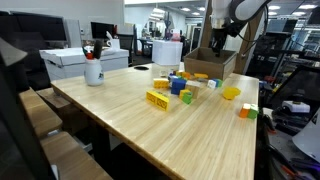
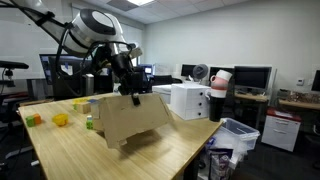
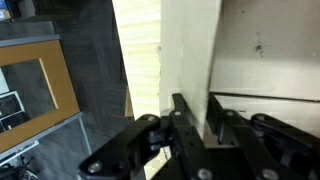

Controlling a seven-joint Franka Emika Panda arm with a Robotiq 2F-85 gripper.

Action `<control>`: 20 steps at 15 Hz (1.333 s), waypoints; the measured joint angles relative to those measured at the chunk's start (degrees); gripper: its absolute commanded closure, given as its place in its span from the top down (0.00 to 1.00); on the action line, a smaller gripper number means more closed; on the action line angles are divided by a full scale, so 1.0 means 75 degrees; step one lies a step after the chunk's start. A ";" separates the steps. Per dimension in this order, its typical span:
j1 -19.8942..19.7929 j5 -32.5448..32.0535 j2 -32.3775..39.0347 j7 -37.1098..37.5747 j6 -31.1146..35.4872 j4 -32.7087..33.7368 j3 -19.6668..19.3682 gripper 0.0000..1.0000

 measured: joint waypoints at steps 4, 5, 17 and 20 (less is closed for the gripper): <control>0.0135 0.0086 -0.0022 0.0356 -0.0005 0.0196 0.0084 0.85; 0.0179 0.0104 -0.0059 0.0389 -0.0017 0.0228 0.0117 0.89; 0.1285 0.3241 -0.1668 0.0433 -0.1369 -0.0762 0.1273 1.00; 0.1425 0.3532 -0.1892 0.0588 -0.1362 -0.1194 0.1566 1.00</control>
